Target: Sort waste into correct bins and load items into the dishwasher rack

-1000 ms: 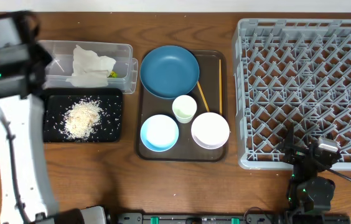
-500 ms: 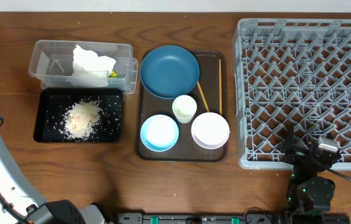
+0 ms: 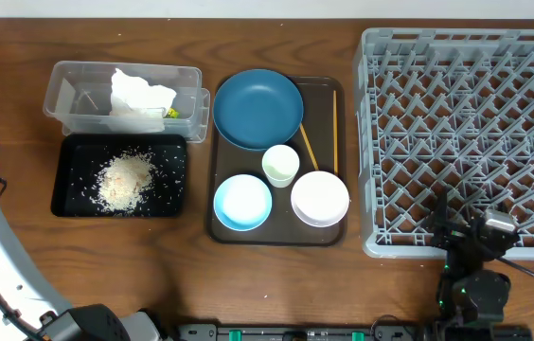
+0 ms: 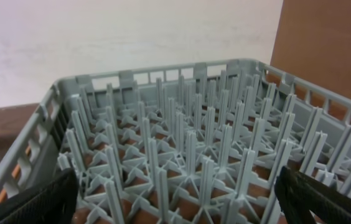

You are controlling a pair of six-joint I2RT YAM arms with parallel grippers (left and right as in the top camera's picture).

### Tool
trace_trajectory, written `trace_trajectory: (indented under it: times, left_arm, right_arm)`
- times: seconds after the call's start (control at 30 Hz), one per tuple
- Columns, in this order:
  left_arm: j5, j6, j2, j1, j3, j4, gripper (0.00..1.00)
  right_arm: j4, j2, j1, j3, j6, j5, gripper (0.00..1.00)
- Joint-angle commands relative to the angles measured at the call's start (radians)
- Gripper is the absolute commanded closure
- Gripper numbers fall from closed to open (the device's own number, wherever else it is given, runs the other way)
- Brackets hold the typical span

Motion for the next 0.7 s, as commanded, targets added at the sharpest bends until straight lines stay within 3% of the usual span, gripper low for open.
trace_trajectory:
  times: [0.0, 0.07, 0.23, 0.47, 0.67]
  left_arm:
    - [-0.006, -0.012, 0.008, 0.004, 0.005, -0.004, 0.13]
    - [-0.006, -0.012, 0.008, 0.004, 0.005, -0.003, 0.13]
    - [-0.006, -0.012, 0.008, 0.004, 0.005, -0.003, 0.13]
    - [-0.006, -0.012, 0.008, 0.004, 0.005, -0.003, 0.13]
    - [-0.006, -0.012, 0.008, 0.004, 0.005, -0.003, 0.12]
  right_arm:
    - [0.093, 0.001, 0.011, -0.001, 0.04, -0.06, 0.01]
    - [0.18, 0.001, 0.011, -0.001, 0.128, -0.169, 0.01]
    - [0.427, 0.001, 0.011, -0.001, 0.552, -0.521, 0.01]
    - [0.769, 0.001, 0.011, -0.001, 0.578, -0.438, 0.01]
    - [0.815, 0.01, 0.011, 0.031, 0.578, -0.333, 0.01]
